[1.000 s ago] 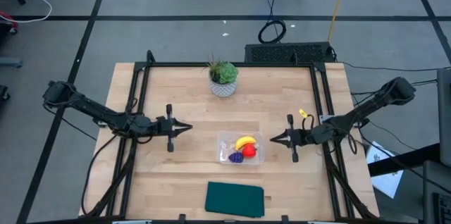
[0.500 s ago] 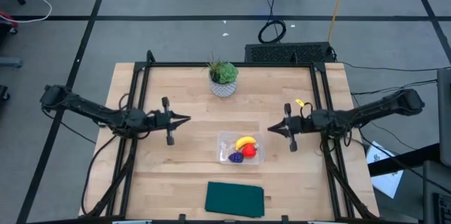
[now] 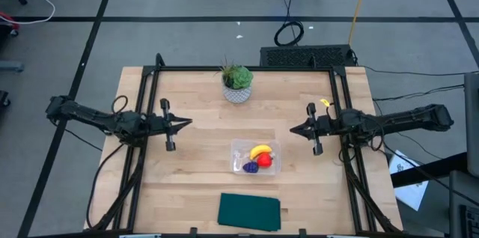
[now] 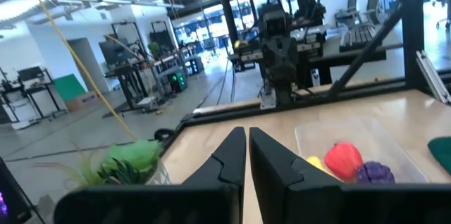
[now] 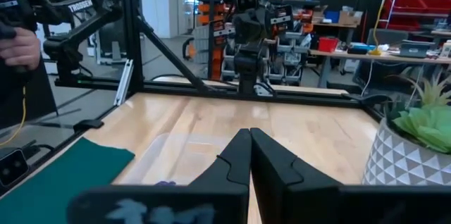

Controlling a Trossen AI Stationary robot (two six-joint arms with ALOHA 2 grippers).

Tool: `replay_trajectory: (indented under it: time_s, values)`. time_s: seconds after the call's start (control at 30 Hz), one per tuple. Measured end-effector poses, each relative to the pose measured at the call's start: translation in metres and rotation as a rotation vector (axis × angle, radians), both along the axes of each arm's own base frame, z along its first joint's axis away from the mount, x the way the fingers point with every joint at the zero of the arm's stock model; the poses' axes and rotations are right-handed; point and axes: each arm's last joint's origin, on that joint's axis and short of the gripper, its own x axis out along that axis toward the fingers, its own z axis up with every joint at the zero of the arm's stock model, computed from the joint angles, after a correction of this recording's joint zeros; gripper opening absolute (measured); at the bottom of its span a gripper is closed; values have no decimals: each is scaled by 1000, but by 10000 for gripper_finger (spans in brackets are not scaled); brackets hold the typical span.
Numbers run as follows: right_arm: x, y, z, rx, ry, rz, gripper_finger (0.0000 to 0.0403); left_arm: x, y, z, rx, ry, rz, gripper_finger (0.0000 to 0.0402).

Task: Pick and placing Produce into tupperware
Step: Return to Home Position

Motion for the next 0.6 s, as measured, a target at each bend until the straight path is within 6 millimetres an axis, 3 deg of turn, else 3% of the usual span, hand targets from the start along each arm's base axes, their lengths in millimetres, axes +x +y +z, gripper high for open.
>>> replay_trajectory:
  time_s: [0.37, 0.6]
  values:
    - [-7, -4, 4, -17, -28, -33, 0, -8, 7, 5, 46, -36, 51, 26]
    - [-7, -13, 2, -3, -5, -10, 0, -5, 18, -3, 29, 38, 23, 26]
